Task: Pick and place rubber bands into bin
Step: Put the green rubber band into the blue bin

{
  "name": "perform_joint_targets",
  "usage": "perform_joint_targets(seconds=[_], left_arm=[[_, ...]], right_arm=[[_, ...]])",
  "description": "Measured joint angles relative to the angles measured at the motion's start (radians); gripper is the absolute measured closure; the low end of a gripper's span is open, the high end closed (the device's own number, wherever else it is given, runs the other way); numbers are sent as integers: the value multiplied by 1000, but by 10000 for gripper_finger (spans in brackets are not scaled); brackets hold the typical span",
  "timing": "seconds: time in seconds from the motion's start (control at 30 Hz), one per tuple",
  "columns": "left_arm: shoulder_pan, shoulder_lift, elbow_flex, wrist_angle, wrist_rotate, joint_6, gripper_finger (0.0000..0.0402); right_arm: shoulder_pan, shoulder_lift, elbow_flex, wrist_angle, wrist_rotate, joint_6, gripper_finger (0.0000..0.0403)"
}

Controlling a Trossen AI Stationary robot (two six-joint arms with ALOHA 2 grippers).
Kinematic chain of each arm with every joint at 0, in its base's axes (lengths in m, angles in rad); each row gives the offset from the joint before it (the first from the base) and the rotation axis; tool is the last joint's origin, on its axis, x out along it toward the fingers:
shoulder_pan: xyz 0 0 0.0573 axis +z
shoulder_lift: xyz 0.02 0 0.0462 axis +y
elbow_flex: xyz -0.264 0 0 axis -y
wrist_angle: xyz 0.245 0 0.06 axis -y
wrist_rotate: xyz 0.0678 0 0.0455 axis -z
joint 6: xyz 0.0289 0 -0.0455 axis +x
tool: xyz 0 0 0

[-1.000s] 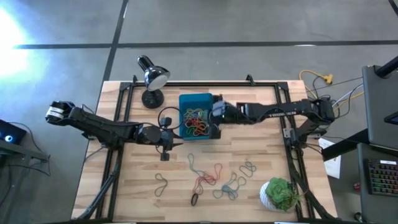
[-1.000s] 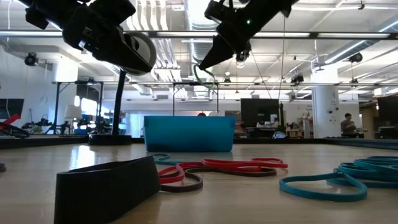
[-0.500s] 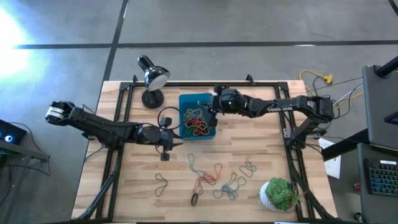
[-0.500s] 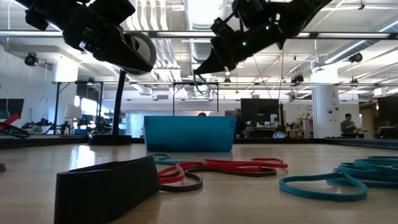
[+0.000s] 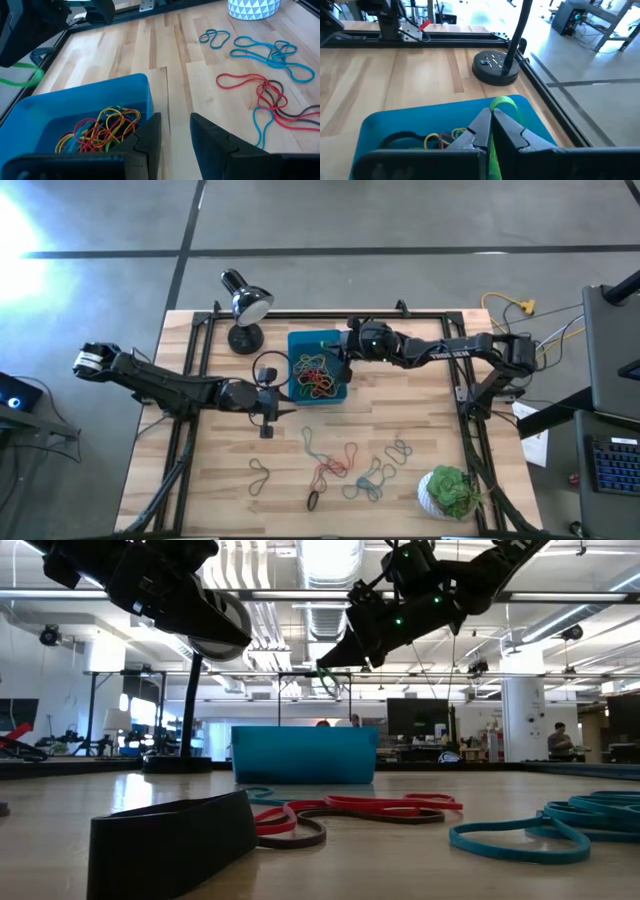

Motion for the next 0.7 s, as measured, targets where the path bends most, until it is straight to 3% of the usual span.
perform_joint_targets(seconds=[0.2,0.53,0.7], left_arm=[[0,0,0,21,0,0,314],[-1,0,0,22,0,-4,314],[-1,0,0,21,0,-4,314]], right_arm=[[-15,32,0,17,-33,68,394],[-20,199,93,25,-28,109,394],[-26,236,138,-75,-21,122,394]])
